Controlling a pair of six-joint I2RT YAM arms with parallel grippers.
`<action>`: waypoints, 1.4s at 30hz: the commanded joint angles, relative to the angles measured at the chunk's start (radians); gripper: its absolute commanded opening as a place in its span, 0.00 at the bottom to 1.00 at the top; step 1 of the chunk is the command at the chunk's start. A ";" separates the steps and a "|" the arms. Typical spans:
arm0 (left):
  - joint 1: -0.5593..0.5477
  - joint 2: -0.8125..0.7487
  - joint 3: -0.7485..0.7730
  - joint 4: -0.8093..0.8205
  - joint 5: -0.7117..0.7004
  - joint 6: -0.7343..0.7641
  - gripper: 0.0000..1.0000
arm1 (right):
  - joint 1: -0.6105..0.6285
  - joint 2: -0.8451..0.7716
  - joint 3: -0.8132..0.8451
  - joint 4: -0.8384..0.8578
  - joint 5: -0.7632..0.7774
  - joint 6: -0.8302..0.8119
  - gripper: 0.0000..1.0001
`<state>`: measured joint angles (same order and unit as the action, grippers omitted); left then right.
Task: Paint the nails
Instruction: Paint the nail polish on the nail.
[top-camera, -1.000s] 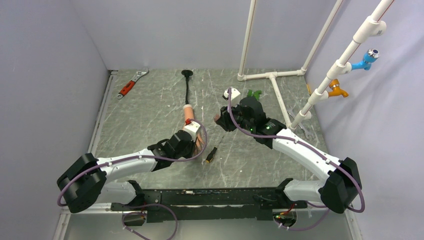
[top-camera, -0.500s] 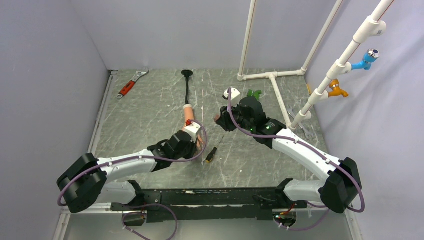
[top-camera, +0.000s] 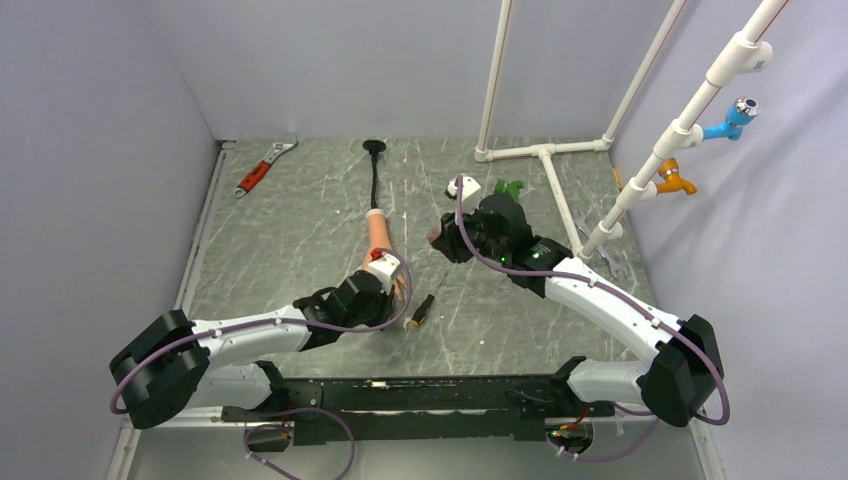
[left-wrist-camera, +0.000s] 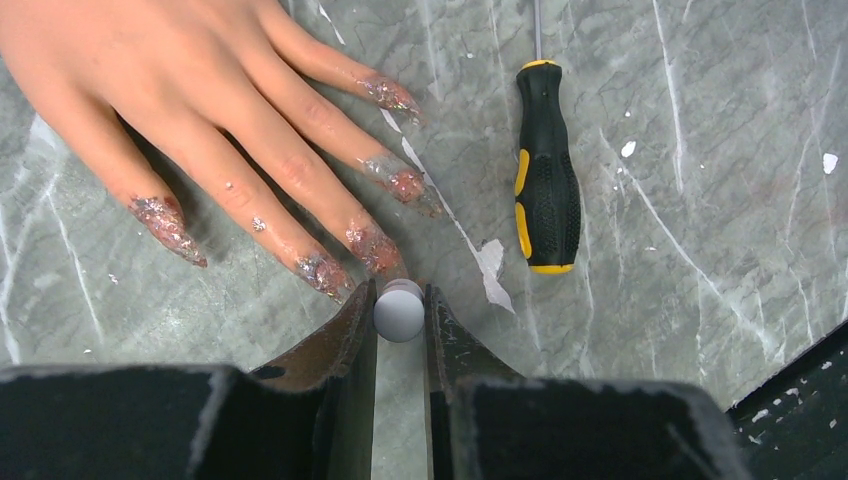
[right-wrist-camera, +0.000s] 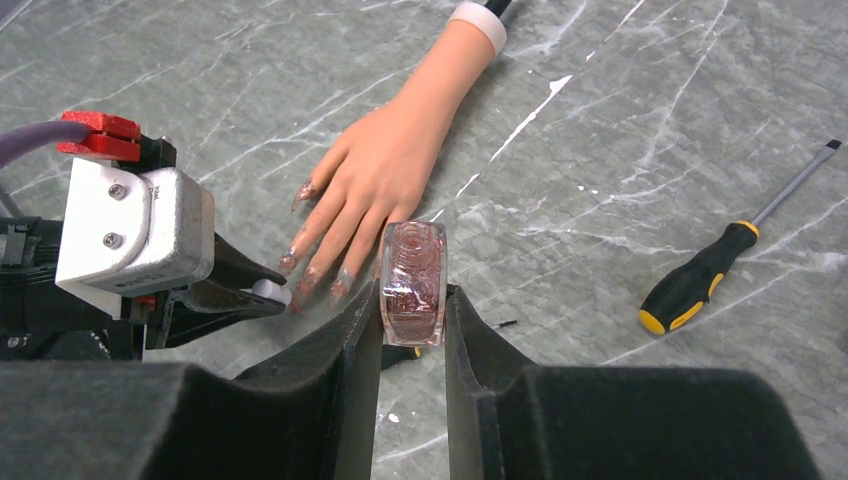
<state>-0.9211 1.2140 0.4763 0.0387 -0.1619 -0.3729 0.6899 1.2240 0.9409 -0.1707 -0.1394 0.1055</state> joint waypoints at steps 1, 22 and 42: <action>-0.011 -0.036 -0.006 0.001 -0.015 -0.027 0.00 | -0.003 -0.027 0.001 0.053 0.004 0.000 0.00; -0.012 0.005 0.118 -0.074 -0.098 0.041 0.00 | -0.002 -0.062 -0.008 0.051 0.012 -0.001 0.00; -0.024 0.006 0.066 0.006 -0.015 0.003 0.00 | -0.003 -0.051 -0.001 0.041 0.013 -0.003 0.00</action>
<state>-0.9321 1.2556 0.5568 -0.0093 -0.2047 -0.3458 0.6899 1.1938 0.9302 -0.1715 -0.1356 0.1055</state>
